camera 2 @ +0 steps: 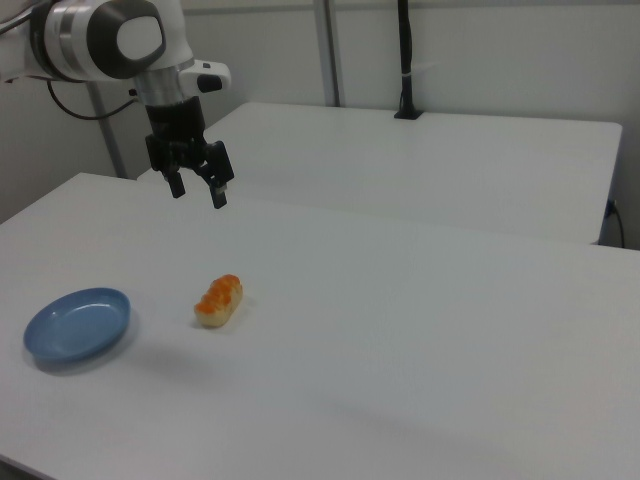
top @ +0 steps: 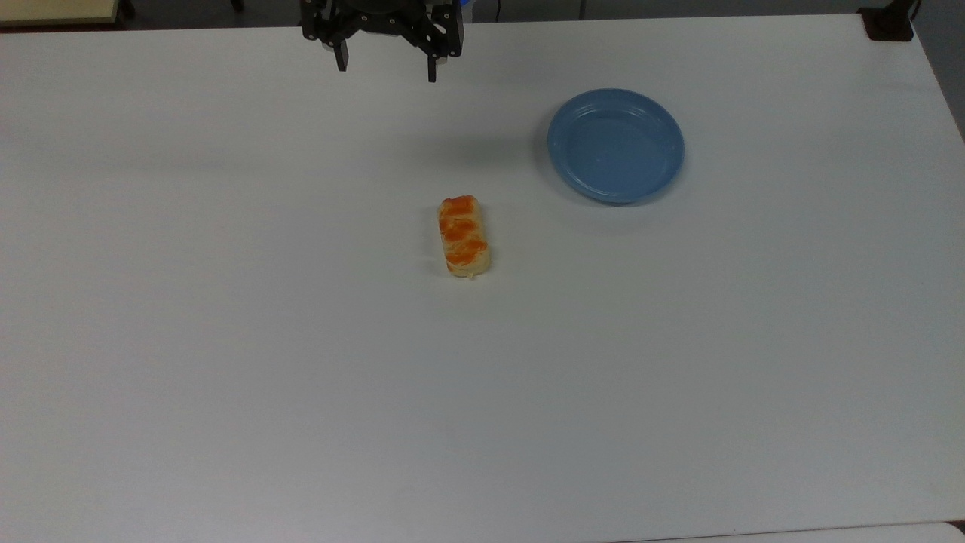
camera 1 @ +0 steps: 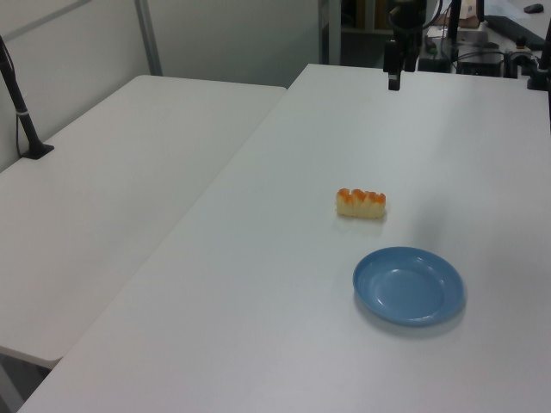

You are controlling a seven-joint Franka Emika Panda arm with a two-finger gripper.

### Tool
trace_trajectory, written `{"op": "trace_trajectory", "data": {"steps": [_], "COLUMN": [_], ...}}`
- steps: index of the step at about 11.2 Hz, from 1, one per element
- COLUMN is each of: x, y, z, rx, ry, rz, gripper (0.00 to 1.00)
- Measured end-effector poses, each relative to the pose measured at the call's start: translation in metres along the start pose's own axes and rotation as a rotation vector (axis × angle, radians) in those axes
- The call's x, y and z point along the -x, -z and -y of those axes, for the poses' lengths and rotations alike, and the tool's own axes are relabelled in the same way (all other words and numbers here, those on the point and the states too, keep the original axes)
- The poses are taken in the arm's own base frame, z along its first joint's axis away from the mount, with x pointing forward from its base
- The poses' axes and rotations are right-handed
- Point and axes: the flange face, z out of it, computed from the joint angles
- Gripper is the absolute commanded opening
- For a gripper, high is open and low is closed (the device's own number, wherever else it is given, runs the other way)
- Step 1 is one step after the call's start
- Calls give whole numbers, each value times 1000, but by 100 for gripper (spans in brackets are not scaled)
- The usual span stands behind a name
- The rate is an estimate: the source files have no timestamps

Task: Put the bread onto the plate
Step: 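Move the gripper down over the orange-topped bread roll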

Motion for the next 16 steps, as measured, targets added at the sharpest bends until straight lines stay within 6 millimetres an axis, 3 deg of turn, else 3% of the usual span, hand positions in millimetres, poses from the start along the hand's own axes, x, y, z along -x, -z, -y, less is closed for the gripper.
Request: {"op": "trace_trajectory", "data": {"steps": [7,9,10,13,16], "x": [-6,-16,-26,-46,-54], "y": [-15,-30,-49,-131,-191], "z": [4,12,22,69,90], "rx": [1,-6,-13,-19,-22], "ry": [7,19,35,105,134], "rz": [26,14,1,50,87], "gripper": [100,100,100,100,100]}}
